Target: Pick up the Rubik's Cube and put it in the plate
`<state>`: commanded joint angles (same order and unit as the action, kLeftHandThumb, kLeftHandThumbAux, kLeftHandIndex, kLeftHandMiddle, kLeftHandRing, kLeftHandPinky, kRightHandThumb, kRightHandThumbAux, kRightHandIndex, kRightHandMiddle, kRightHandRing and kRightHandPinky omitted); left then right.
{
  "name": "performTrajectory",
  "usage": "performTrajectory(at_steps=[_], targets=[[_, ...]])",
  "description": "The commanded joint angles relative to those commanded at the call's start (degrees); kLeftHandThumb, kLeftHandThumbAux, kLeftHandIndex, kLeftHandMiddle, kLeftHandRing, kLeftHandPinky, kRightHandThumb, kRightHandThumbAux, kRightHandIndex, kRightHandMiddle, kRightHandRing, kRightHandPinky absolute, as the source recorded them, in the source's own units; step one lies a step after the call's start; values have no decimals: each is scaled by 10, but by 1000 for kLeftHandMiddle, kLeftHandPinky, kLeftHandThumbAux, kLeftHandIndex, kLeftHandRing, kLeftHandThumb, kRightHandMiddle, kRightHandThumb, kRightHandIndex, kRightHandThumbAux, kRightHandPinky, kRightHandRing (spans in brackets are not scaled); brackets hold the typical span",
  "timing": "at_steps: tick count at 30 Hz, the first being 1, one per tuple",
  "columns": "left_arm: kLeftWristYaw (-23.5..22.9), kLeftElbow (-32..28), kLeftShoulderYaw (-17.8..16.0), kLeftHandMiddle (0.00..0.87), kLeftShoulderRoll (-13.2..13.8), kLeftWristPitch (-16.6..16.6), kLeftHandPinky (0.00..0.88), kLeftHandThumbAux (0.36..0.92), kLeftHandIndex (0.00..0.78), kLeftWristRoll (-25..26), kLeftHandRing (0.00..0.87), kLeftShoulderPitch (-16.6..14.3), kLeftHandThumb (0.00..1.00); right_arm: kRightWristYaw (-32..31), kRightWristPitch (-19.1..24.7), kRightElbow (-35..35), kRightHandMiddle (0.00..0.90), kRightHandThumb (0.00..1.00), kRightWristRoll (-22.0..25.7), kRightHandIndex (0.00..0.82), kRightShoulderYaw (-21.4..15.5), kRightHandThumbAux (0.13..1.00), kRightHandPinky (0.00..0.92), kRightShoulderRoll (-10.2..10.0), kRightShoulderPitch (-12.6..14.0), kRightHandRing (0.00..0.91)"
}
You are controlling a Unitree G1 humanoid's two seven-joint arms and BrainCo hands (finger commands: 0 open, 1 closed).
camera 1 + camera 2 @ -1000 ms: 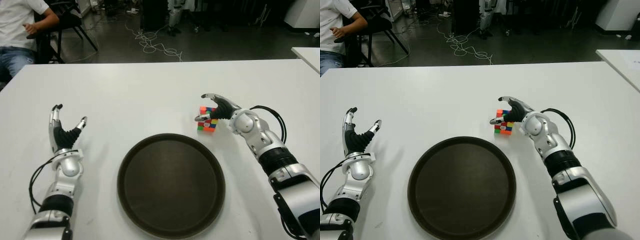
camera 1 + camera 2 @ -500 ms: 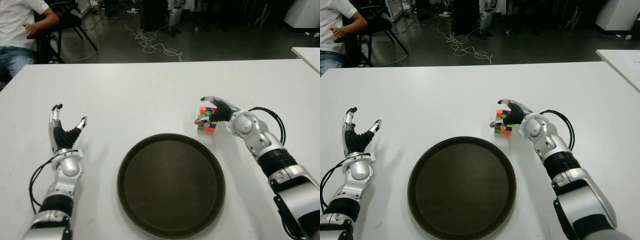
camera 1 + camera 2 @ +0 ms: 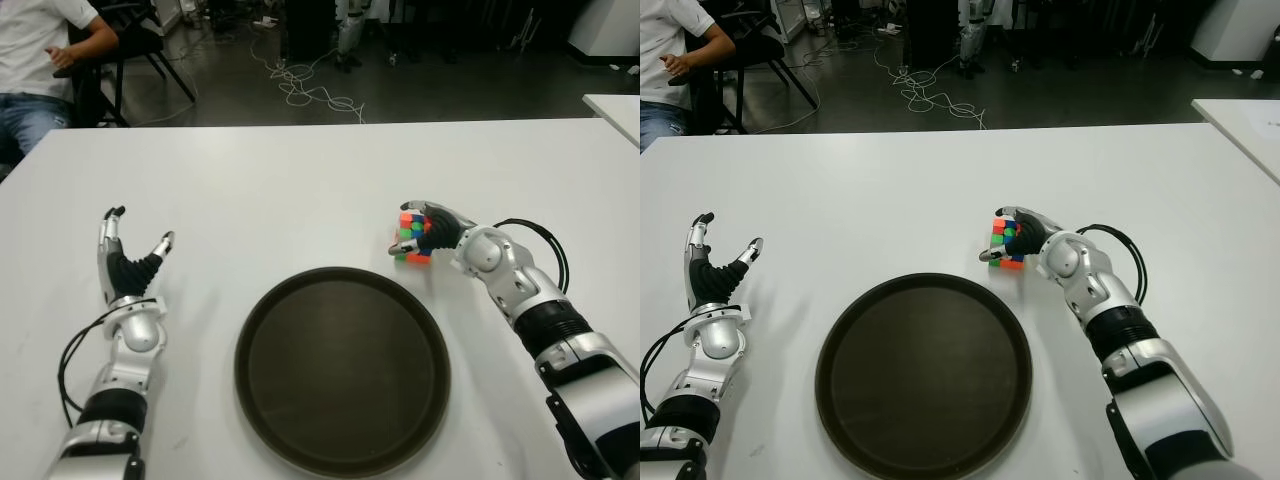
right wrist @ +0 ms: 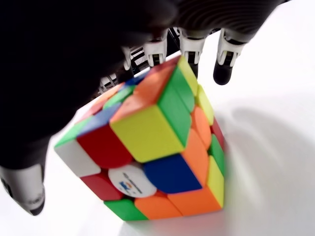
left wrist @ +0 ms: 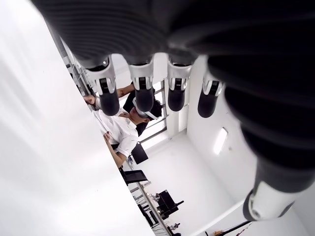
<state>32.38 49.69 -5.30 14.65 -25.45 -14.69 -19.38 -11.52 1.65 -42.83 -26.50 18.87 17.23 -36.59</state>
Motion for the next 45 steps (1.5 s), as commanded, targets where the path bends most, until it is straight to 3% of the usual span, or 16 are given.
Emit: performTrajectory(at_steps=[16, 31, 45], targets=[[3, -3, 0, 9, 1, 7, 8, 665, 9, -3, 0, 1, 0, 13, -14, 12, 15, 0, 0, 0, 3, 601, 0, 1, 12, 0], [3, -2, -3, 24, -1, 7, 23, 691, 17, 2, 8, 1, 0, 27, -27, -25, 5, 0, -13, 0, 15, 566, 0, -2, 4, 0], [9, 1, 1, 27, 2, 6, 4, 676, 21, -6, 4, -1, 0, 14, -21, -20, 23, 0, 0, 0, 6, 588, 0, -3, 6, 8]])
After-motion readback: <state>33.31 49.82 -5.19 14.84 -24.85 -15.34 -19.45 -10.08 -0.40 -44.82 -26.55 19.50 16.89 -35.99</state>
